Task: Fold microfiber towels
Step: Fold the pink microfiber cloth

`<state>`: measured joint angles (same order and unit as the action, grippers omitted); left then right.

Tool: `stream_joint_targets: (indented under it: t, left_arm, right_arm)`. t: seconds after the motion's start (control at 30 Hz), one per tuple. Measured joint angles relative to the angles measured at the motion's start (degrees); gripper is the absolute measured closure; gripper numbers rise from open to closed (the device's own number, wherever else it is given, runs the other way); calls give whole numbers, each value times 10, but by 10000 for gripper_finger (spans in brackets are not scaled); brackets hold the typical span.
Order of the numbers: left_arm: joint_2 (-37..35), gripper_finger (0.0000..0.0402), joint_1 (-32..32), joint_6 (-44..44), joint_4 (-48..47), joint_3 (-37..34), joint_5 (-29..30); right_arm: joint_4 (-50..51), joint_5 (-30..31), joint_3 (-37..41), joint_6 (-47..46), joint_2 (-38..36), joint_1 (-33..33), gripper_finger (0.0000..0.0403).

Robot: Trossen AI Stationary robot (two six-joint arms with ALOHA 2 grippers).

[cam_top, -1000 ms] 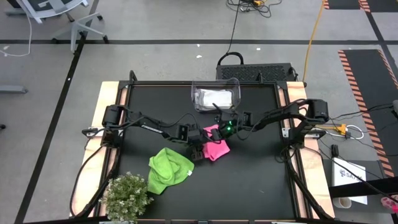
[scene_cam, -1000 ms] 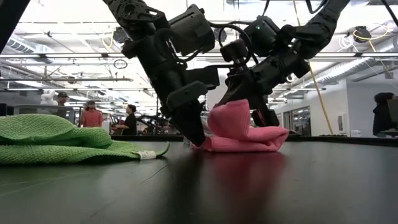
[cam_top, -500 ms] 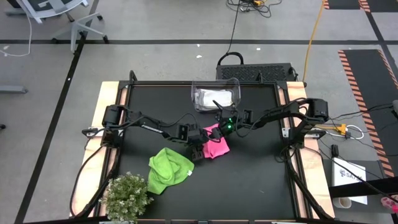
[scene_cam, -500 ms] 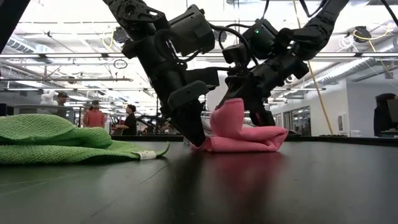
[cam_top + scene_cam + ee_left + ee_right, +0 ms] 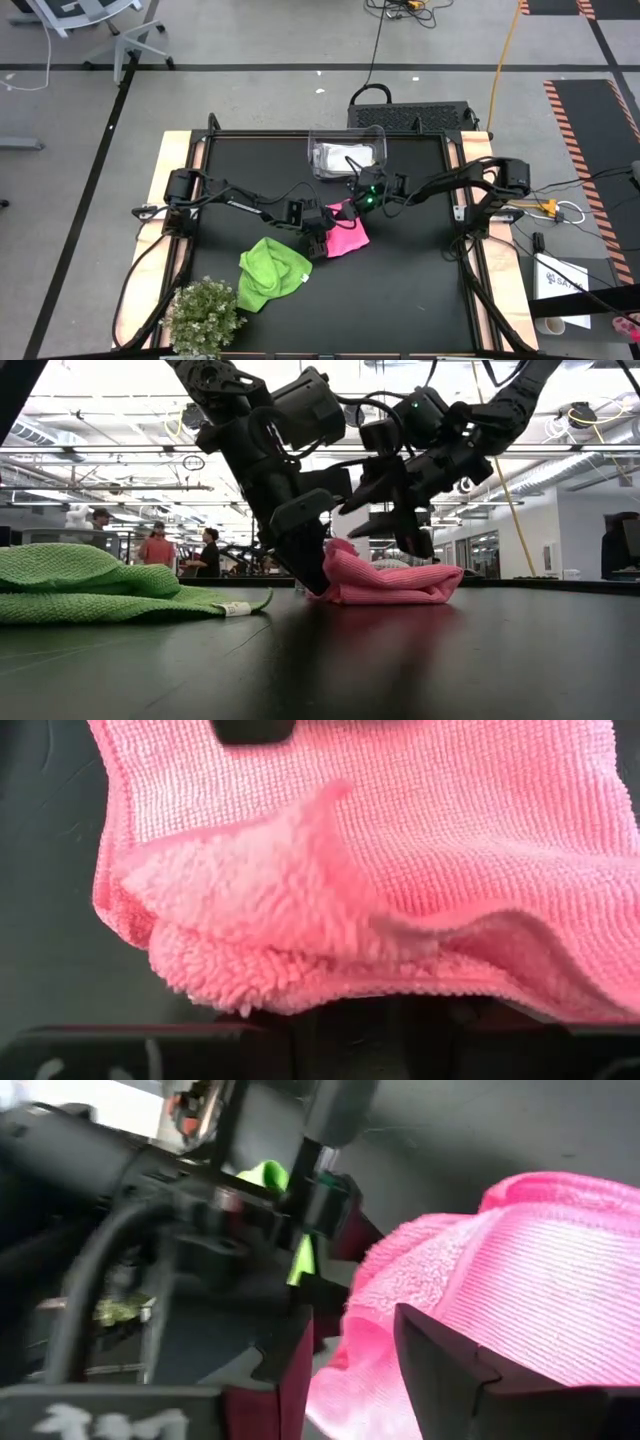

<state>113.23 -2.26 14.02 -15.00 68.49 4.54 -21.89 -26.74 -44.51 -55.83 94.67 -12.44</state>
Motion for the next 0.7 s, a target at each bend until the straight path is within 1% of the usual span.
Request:
stream_joint_targets:
  t: [0.1,0.23,0.27,0.37,0.43,0.53,0.63,0.7]
  left_arm:
    - [0,286,0,0,-1,0,0]
    - [-1,286,0,2,-3,0,0]
    - [-1,286,0,2,-3,0,0]
    - [-1,286,0,2,-3,0,0]
    - [-1,286,0,3,-3,0,0]
    - [-1,286,0,3,-3,0,0]
    - [0,286,0,5,-3,0,0]
    - [0,286,0,12,-3,0,0]
  right_arm:
    - [24,-22,0,0,-28,-8,265]
    - [102,-33,-1,10,-85,-2,272]
    - [127,-26,-1,11,-97,2,274]
    - [165,28,0,26,-118,20,281]
    - [163,53,0,30,-119,35,284]
    - [168,85,0,35,-96,58,291]
    - [173,101,0,37,-67,72,300]
    - [175,101,0,42,-45,76,306]
